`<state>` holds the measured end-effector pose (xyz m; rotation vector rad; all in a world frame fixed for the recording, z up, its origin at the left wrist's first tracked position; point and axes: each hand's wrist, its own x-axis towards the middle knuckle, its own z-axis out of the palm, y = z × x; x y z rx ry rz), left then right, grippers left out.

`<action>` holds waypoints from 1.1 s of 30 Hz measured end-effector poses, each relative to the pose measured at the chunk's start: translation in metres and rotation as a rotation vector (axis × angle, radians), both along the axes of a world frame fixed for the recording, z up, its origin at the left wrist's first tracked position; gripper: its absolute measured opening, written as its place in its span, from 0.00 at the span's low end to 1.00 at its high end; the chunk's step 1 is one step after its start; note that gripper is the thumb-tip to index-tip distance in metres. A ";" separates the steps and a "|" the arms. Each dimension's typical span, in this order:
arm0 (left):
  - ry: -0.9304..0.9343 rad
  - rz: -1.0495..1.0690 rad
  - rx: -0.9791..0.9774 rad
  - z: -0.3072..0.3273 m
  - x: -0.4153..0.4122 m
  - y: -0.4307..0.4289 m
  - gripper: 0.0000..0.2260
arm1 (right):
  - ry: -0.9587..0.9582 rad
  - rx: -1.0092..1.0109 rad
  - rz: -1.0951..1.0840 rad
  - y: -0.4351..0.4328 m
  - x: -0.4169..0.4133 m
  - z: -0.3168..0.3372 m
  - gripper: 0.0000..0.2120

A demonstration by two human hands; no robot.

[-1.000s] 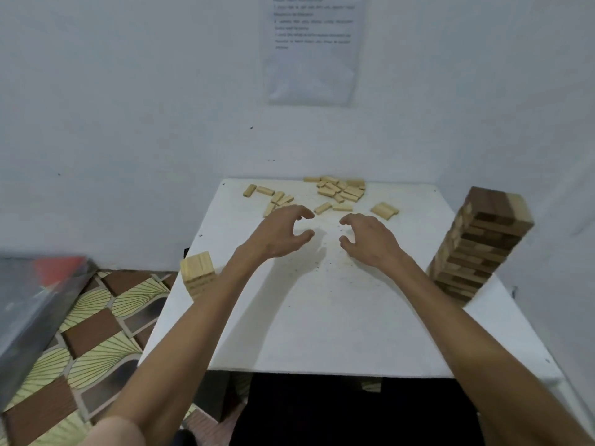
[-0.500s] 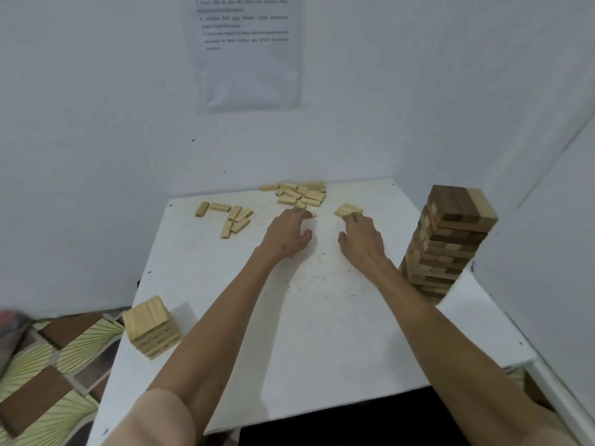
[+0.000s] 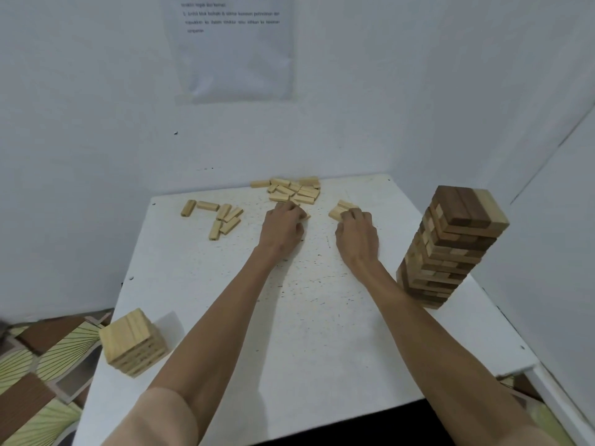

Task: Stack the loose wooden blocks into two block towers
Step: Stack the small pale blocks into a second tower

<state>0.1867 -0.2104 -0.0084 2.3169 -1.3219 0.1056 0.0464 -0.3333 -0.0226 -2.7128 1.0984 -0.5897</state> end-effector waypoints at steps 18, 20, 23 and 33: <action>0.183 0.062 -0.204 -0.002 -0.028 0.034 0.08 | -0.259 0.283 0.054 0.017 -0.018 0.008 0.17; 0.201 0.069 -0.265 -0.001 -0.037 0.048 0.07 | -0.303 0.292 0.079 0.030 -0.026 0.011 0.16; 0.217 0.080 -0.326 0.001 -0.055 0.071 0.07 | -0.353 0.288 0.143 0.053 -0.042 0.014 0.16; 0.230 0.151 -0.281 -0.009 -0.118 0.158 0.07 | -0.316 0.303 0.467 0.119 -0.104 0.016 0.16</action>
